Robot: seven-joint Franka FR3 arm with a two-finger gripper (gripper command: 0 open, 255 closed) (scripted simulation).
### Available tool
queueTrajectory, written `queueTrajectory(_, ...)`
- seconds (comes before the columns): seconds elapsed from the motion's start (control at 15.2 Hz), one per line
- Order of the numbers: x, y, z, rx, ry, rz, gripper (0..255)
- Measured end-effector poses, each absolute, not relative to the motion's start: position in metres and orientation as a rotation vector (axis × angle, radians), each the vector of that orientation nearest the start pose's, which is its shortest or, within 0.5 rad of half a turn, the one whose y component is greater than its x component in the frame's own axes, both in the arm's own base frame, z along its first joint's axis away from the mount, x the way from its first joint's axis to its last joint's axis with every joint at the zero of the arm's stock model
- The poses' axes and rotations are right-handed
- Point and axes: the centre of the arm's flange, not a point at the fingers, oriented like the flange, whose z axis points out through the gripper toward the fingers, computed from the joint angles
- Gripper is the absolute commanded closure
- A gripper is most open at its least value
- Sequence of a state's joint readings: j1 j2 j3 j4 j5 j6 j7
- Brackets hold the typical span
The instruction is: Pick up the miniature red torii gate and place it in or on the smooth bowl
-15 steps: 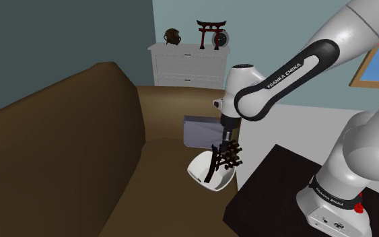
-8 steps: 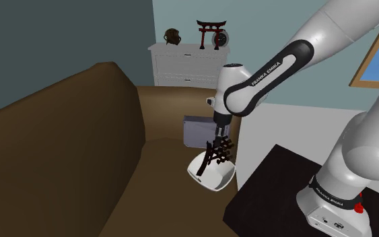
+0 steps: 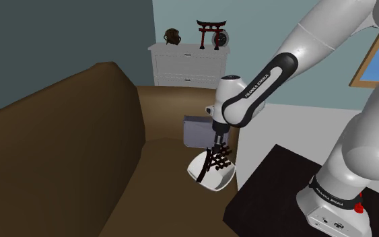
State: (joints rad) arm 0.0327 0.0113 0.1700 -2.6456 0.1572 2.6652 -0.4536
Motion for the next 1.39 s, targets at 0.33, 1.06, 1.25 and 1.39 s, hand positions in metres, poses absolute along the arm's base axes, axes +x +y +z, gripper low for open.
queueTrajectory(0.33, 0.42, 0.083, 0.214, -2.966, -0.786, -0.028, 255)
queueTrajectory(1.06, 0.419, 0.083, 0.207, -2.967, -0.784, -0.029, 0)
queueTrajectory(1.25, 0.419, 0.082, 0.207, -2.967, -0.784, -0.029, 0)
queueTrajectory(1.39, 0.419, 0.081, 0.222, -2.967, -0.784, -0.03, 0)
